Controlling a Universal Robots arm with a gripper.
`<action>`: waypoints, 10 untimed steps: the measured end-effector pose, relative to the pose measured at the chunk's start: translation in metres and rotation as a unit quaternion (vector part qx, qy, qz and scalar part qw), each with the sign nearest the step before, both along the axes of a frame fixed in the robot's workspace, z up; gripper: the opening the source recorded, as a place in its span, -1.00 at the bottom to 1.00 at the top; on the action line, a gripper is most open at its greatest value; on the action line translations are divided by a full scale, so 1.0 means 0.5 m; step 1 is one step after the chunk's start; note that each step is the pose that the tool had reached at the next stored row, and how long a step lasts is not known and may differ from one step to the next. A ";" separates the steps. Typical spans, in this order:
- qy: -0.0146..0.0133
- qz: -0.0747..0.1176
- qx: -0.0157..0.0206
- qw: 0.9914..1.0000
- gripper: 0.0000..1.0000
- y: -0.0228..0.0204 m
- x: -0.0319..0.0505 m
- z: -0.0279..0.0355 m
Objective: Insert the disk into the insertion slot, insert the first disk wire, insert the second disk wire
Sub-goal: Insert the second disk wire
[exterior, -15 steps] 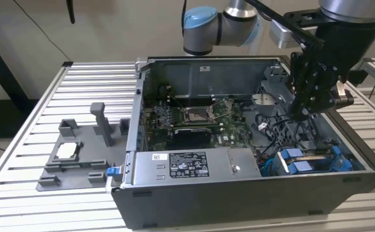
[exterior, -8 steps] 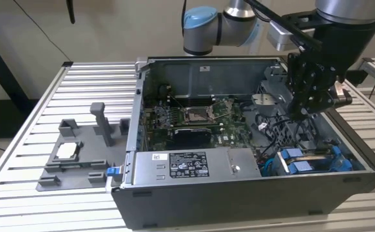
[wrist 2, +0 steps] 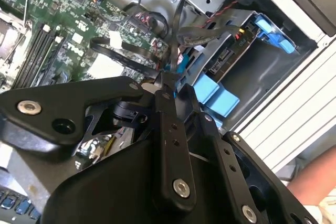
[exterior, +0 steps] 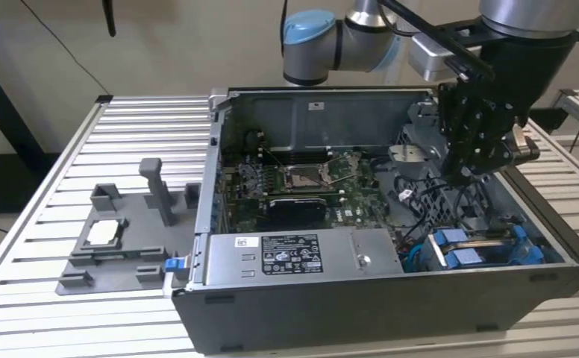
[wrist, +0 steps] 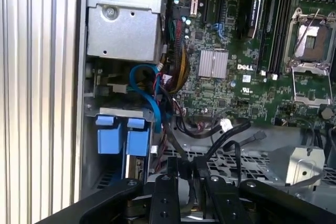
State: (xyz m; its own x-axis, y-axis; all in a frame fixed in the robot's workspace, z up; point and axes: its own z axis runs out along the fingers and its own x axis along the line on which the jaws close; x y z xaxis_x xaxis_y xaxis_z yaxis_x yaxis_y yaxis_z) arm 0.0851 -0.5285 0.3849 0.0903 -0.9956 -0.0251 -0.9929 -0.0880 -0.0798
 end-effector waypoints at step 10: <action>-0.016 0.007 -0.007 1.000 -0.47 0.0042 -0.016 -0.009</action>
State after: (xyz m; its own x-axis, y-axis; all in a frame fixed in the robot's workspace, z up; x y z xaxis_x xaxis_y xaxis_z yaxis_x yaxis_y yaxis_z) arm 0.0772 -0.5264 0.3805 0.1039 -0.9946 -0.0089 -0.9885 -0.1022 -0.1112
